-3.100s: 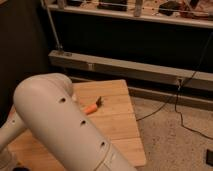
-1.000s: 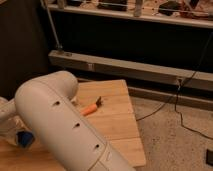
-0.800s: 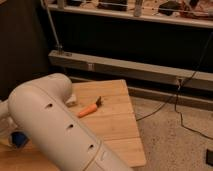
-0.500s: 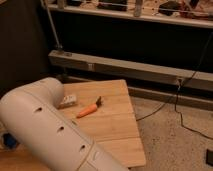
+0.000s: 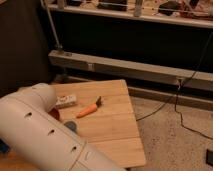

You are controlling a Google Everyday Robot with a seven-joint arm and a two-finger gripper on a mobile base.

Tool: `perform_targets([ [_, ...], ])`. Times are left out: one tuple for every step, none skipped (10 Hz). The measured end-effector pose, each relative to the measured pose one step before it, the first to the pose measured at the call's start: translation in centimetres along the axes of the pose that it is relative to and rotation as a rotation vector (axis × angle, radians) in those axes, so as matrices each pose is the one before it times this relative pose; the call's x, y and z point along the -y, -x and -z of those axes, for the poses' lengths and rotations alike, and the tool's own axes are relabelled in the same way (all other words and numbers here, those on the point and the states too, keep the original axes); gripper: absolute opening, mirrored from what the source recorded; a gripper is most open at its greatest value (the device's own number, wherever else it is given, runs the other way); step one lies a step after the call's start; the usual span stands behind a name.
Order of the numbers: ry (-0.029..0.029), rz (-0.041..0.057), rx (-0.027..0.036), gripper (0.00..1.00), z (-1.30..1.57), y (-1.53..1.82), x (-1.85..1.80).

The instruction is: Wipe the white sponge on the table

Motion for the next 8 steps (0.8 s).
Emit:
perform_targets([
  [0.01968,0.01344,0.02275,0.37,0.021,0.597,-1.256],
  [0.01266,0.00356,0.01618,0.37,0.024,0.264,-0.673],
  [0.02089,0.00036,0.03253,0.37,0.15,0.368,-0.957],
  [0.03463,0.00184,0.04502,0.37,-0.037,0.246,-1.212],
  [0.0212,0.00494,0.02352,0.37,-0.113,-0.024,-0.778],
  [0.01727,0.01,0.01629,0.37,-0.081,-0.232,-0.7],
  [0.01201,0.0094,0.00501,0.37,-0.183,-0.481,-0.558],
  [0.01492,0.00599,0.00738,0.37,-0.242,-0.547,-0.613],
])
